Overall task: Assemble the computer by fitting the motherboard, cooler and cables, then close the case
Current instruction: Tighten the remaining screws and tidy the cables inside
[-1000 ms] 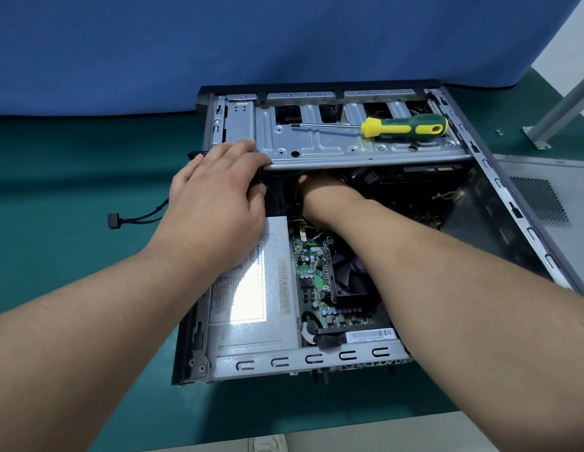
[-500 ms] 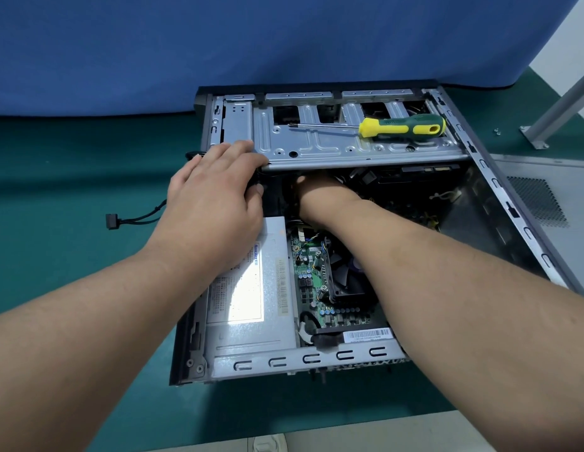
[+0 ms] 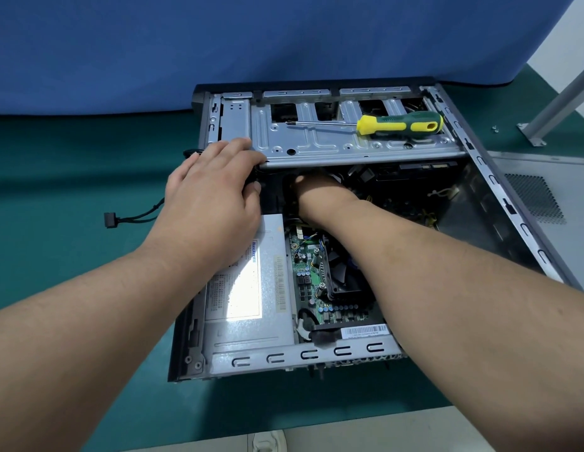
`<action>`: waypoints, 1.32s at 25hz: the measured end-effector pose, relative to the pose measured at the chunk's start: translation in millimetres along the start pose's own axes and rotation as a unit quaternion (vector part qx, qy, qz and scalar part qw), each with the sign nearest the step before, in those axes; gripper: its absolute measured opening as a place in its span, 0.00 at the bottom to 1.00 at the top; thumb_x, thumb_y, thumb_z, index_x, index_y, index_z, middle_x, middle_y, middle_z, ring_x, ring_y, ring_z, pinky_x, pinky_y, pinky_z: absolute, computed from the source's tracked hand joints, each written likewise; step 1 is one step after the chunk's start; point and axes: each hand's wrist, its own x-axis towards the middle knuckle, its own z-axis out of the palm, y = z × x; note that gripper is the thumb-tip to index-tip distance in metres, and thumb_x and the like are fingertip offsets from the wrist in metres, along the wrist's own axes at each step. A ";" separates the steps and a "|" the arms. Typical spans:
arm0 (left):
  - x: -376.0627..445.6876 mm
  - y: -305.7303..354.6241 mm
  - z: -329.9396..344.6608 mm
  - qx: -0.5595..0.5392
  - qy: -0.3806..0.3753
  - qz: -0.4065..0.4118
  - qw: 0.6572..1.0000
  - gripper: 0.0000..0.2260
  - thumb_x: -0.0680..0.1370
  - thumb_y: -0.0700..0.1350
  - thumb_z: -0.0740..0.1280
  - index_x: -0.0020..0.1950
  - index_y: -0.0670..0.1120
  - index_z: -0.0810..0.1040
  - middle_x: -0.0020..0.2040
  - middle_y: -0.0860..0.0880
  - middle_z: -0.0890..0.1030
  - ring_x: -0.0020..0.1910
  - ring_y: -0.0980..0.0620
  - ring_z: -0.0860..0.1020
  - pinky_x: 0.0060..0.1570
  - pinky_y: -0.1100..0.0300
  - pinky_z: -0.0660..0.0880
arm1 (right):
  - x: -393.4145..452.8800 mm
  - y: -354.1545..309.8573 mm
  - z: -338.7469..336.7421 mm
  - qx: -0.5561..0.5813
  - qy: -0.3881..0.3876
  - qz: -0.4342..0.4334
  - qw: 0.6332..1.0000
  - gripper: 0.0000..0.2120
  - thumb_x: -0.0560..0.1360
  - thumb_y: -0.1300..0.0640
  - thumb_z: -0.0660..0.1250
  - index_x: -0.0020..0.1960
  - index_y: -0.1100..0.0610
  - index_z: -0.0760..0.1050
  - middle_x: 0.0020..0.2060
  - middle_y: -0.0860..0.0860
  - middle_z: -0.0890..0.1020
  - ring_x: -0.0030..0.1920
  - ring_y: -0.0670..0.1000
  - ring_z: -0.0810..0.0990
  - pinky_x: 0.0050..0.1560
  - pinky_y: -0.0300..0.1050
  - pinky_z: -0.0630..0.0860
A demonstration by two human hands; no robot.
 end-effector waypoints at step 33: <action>-4.2 4.8 -2.8 -0.001 -0.013 -0.001 1.000 0.22 0.84 0.47 0.58 0.79 0.57 0.64 0.79 0.56 0.65 0.80 0.55 0.58 0.79 0.52 0.48 | -82.9 98.1 -91.2 0.024 0.173 0.060 0.983 0.20 0.84 0.52 0.62 0.75 0.51 0.70 0.68 0.52 0.74 0.70 0.58 0.68 0.68 0.53 0.66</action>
